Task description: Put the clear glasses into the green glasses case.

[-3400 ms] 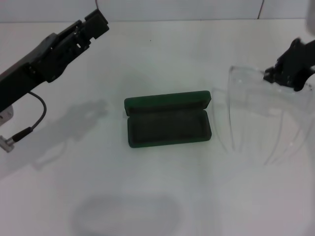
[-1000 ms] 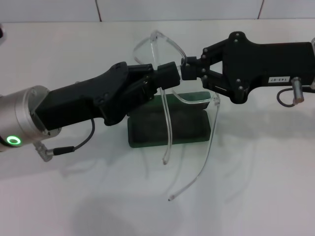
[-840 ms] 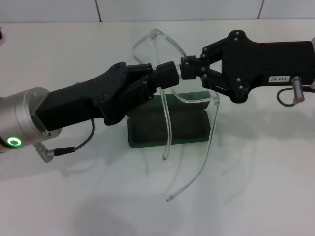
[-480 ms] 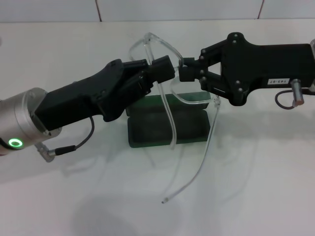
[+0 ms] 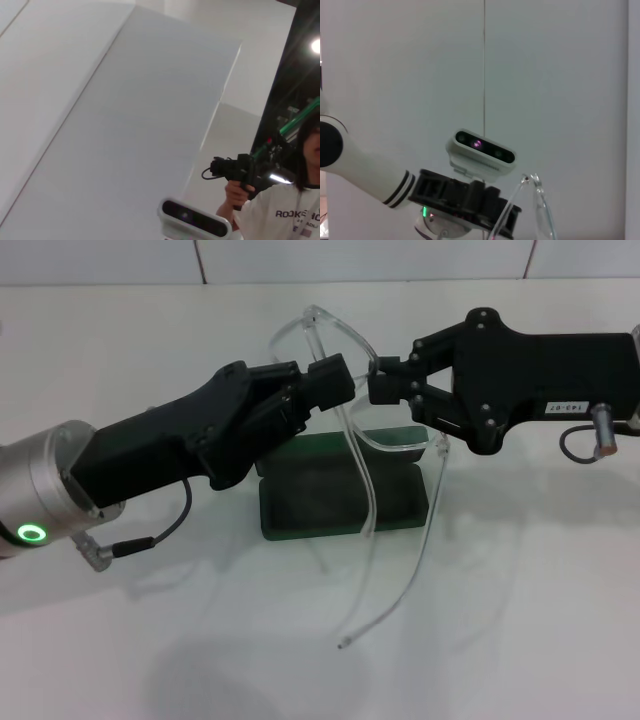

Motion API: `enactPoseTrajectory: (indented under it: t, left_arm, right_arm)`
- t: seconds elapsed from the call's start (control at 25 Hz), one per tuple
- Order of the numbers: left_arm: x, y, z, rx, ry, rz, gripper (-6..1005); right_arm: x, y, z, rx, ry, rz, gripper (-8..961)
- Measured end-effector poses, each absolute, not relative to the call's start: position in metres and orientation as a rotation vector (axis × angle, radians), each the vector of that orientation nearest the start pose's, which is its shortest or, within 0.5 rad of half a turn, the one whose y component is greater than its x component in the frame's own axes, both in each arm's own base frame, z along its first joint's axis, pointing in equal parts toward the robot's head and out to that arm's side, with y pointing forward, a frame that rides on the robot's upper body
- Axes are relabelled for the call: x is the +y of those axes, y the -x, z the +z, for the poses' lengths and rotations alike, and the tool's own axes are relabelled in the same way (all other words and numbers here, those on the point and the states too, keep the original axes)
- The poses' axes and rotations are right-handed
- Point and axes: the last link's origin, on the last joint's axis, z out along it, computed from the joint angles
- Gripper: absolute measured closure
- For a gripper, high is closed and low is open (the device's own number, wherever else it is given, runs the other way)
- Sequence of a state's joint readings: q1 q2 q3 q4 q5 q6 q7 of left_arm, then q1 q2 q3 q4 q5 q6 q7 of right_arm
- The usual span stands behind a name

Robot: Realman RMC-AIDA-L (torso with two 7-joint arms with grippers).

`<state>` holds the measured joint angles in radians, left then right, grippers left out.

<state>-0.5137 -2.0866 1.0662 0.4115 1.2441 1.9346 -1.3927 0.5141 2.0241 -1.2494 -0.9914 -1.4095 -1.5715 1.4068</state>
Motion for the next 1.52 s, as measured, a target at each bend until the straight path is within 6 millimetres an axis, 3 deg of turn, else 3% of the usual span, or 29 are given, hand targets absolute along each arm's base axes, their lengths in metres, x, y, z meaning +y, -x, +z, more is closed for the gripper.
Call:
enactPoseTrajectory:
  t: [0.4, 1.52]
  left_arm:
    - [0.281, 0.19, -0.003, -0.625, 2.66, -1.787, 948]
    - [0.279, 0.195, -0.007, -0.642, 2.628, -1.785, 947]
  right_arm:
    - [0.336, -0.143, 0.021, -0.011, 2.811, 1.112, 887]
    - [0.33, -0.132, 0.014, -0.052, 2.858, 1.149, 888]
